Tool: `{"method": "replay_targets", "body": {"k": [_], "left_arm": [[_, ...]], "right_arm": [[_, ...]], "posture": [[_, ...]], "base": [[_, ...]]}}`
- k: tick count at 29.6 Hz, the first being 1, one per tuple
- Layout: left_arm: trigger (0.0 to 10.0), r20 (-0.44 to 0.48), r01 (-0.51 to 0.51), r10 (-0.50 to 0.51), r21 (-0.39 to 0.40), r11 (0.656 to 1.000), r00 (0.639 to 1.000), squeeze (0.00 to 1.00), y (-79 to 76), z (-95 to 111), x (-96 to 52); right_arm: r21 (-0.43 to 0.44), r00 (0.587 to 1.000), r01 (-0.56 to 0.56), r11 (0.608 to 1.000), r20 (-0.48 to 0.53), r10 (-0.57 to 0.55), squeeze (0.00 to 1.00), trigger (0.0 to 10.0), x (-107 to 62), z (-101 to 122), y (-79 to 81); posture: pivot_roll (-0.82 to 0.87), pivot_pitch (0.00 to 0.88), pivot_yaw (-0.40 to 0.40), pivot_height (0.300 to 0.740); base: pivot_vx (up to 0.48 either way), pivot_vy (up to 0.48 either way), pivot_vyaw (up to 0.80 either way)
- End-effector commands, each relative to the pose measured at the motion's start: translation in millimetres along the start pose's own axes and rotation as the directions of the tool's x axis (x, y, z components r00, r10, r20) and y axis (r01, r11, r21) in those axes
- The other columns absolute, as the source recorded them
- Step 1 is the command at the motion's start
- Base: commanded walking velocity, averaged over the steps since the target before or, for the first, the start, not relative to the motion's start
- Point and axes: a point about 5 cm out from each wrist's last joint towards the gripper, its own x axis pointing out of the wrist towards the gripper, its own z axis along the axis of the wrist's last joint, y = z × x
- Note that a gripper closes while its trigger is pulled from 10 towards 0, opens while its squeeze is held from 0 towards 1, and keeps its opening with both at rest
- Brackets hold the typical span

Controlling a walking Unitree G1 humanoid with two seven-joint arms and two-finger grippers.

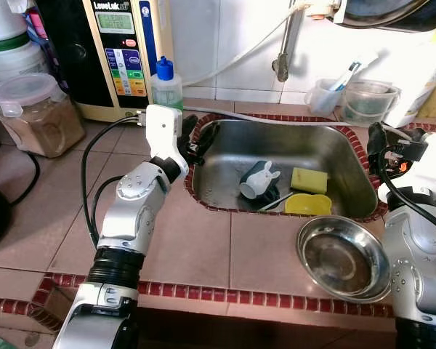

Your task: Kitchen organization

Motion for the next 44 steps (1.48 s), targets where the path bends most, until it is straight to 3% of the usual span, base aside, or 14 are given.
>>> {"method": "replay_targets", "body": {"k": [1,20,27,44], "left_arm": [[10.0,0.011,0.024,-0.024,0.005,1.000,1.000,0.00,-4.1,4.3,1.4],[10.0,0.009,0.033,-0.033,0.001,0.999,0.999,0.00,-6.1,5.1,3.6],[10.0,0.012,0.036,-0.036,-0.025,0.999,0.999,0.00,-6.3,5.5,3.8],[10.0,-0.014,0.064,-0.064,0.012,0.998,0.998,0.00,-8.6,0.1,0.9]], "right_arm": [[-0.004,1.000,0.017,1.000,-0.001,-0.017,0.00,10.0,-0.5,-0.5,-4.2],[-0.009,1.000,0.027,1.000,0.000,-0.027,0.00,10.0,-0.7,-0.3,-7.3],[-0.008,1.000,0.027,1.000,0.001,-0.027,0.00,10.0,-0.1,-0.3,-7.1],[-0.007,1.000,0.012,1.000,-0.018,-0.012,0.00,10.0,-1.9,-5.0,-4.9]], "posture": [[-0.21,0.031,0.047,0.703],[-0.21,0.039,0.052,0.703],[-0.21,0.040,0.053,0.703],[-0.21,0.030,0.051,0.703]], "base": [[0.000,-0.431,0.00],[0.000,-0.410,0.00],[0.000,0.000,0.00],[0.000,0.000,0.00]]}}
